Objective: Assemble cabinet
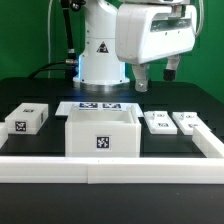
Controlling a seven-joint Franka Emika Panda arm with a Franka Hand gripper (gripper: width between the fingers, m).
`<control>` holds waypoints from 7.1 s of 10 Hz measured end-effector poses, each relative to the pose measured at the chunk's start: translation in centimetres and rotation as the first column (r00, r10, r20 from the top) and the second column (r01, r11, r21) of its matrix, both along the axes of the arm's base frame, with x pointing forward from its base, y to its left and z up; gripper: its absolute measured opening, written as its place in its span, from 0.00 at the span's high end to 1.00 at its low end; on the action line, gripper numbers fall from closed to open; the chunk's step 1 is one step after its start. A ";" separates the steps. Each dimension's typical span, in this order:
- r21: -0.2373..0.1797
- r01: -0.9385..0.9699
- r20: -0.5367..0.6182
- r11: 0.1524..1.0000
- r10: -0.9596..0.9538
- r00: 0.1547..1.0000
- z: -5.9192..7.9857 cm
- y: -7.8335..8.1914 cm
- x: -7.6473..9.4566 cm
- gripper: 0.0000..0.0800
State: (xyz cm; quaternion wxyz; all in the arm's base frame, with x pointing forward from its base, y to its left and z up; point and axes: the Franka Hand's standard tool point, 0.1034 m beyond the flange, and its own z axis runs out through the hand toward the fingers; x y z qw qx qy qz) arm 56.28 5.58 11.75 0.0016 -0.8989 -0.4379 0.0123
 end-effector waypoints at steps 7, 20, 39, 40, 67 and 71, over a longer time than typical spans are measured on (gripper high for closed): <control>0.000 0.000 0.000 1.000 0.000 1.000 0.0 0.0 0.0 0.00; -0.024 -0.374 0.098 0.927 0.374 0.922 -1.2 -1.8 -1.5 0.00; -0.030 -0.545 0.084 0.838 0.545 0.834 -5.8 -4.9 -8.7 0.00; -0.022 -0.546 0.077 0.837 0.546 0.834 -6.5 -4.8 -9.3 0.00; -0.026 -0.581 0.097 0.813 0.581 0.808 -7.6 -3.6 -7.4 0.96; -0.003 -0.611 0.065 0.792 0.610 0.790 -7.9 -1.7 -6.7 0.96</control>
Offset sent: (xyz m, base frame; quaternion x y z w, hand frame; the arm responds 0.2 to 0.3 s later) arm 0.0000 0.0000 0.0000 0.0000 0.0000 0.0000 1.0000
